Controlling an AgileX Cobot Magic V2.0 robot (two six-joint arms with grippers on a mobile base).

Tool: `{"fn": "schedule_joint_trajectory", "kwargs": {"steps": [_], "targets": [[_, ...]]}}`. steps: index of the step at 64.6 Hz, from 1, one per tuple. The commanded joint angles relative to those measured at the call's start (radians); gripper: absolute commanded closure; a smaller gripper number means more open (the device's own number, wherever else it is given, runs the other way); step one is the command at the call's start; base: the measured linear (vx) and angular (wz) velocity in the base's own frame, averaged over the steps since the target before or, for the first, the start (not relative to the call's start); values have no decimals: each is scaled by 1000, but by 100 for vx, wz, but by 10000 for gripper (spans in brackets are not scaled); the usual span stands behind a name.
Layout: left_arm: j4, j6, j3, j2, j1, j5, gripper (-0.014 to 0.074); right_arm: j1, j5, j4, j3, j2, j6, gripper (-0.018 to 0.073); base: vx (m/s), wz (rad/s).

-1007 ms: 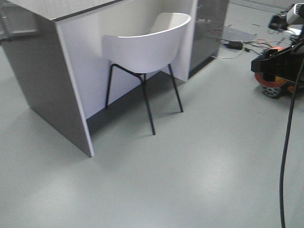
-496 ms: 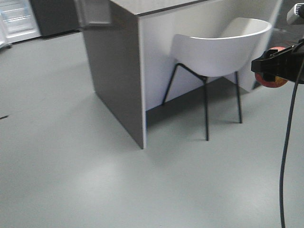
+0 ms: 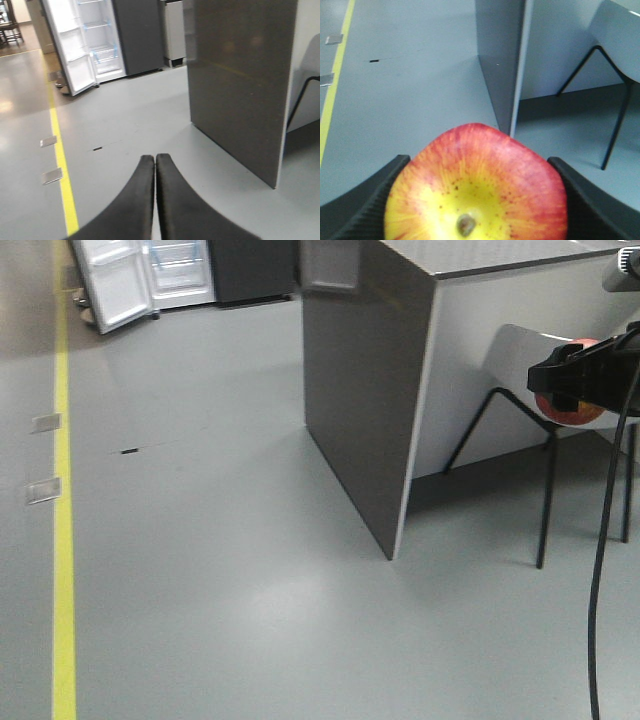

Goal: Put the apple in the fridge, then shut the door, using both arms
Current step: 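Turn the base away from the counter holding the apple in the right gripper, then drive the base toward the open white refrigerator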

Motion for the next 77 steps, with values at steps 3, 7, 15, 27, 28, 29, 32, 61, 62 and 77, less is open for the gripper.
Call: {"fn": "schedule_joint_trajectory", "kwargs": {"steps": [3,7,15,27,28,29,32,61,62,77], "targets": [[0,-1,29,-15,-3,-79,602,-2,-72,5,-33,-32,-10,444,2,36],[0,-1,29,-15,-3,-79,602,-2,-71,5,-33,-32,-10,444,2,34],[0,-1,29,-15,-3,-79,602,-2,-71,5,-33,-32,-10,444,3,32],[0,-1,29,-15,-3,-79,602,-2,-72,5,-33,-32,-10,444,5,28],[0,-1,29,-15,-3,-79,602,-2,-72,5,-33,-32,-10,444,6,26],[0,-1,29,-15,-3,-79,602,-2,-72,5,-33,-32,-10,444,6,26],[0,-1,29,-15,-3,-79,602,-2,-72,5,-33,-32,-10,444,6,26],[0,-1,29,-15,-3,-79,602,-2,-72,5,-33,-32,-10,444,8,31],[0,-1,29,-15,-3,-79,602,-2,-72,5,-33,-32,-10,444,9,35],[0,-1,29,-15,-3,-79,602,-2,-73,5,-33,-32,-10,444,9,27]]}}
